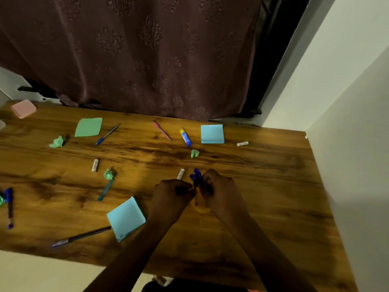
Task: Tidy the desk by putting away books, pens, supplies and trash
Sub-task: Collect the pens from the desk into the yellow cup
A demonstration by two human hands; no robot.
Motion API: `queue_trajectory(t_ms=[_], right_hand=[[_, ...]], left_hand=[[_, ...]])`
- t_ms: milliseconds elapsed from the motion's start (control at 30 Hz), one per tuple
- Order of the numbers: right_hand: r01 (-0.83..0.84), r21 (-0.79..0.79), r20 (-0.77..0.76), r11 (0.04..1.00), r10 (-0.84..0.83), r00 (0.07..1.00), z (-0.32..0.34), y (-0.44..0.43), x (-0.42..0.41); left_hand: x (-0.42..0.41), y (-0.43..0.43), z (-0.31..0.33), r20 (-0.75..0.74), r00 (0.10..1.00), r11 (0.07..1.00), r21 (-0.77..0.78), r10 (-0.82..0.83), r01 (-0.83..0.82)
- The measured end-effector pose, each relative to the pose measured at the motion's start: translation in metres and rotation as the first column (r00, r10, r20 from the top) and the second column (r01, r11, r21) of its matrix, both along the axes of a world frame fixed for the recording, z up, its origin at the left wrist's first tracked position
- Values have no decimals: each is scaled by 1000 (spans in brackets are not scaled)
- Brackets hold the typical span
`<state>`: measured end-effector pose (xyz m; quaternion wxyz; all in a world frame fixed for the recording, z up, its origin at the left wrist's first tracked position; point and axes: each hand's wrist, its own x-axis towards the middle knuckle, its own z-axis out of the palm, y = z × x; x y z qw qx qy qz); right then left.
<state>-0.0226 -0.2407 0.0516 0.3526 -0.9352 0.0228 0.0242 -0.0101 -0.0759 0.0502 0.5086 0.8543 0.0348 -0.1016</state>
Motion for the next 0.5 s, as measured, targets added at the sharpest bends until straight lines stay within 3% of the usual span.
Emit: queue_trajectory(t_ms=[200,367,500], right_hand=[[31,72,16,997,-32,999,9,-1,0],[67,107,224,992,-90,971,25,9,-5],[-64,126,356,990,15,934,34,39,-4]], left_hand=[[1,15,-7,11,999,1000,-1,30,-30],[-9,50,-3,-15,991,990,-33,135,-136],[-26,90,-8,-8,963,963,-12,270,-270]])
